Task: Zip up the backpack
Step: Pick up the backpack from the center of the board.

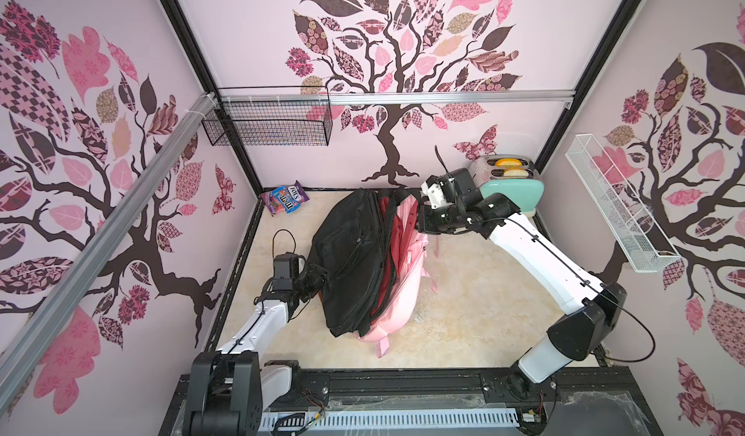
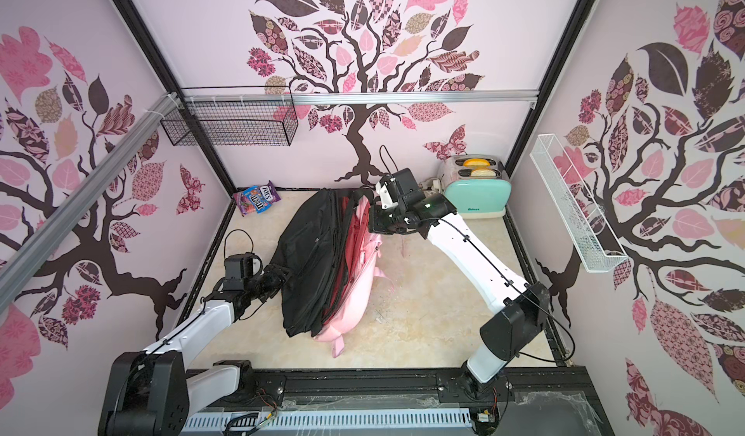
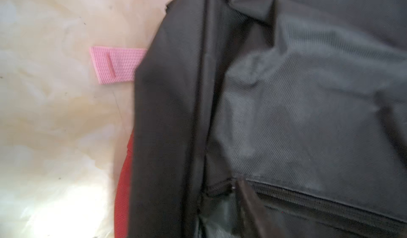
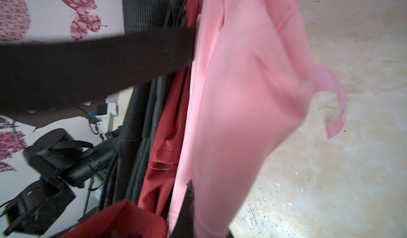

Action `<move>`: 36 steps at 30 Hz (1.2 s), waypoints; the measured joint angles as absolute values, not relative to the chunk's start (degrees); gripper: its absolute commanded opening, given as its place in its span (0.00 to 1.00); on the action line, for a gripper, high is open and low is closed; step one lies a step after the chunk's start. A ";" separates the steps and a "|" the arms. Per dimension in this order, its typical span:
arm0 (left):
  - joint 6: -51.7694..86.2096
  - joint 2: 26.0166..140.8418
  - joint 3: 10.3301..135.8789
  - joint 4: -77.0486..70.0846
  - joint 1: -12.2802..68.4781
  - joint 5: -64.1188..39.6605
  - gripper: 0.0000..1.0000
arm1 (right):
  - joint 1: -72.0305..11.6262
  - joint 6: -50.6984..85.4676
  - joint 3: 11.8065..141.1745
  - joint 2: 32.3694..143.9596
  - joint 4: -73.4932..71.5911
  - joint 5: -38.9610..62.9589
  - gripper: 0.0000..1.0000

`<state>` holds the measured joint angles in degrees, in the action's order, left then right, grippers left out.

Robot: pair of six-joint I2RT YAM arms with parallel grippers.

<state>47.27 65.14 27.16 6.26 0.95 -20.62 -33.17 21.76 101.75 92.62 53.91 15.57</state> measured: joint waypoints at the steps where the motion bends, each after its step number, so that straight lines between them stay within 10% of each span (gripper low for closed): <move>1: 47.37 64.14 26.96 6.52 0.93 -20.58 0.54 | -33.21 21.63 103.11 92.75 55.22 15.49 0.00; 24: 48.23 62.33 24.58 3.14 1.02 -20.12 0.54 | -33.78 16.43 135.68 99.55 82.85 -4.93 0.00; 36: 48.07 62.30 24.62 1.78 1.17 -20.16 0.60 | -32.67 20.58 135.24 94.63 72.82 18.48 0.00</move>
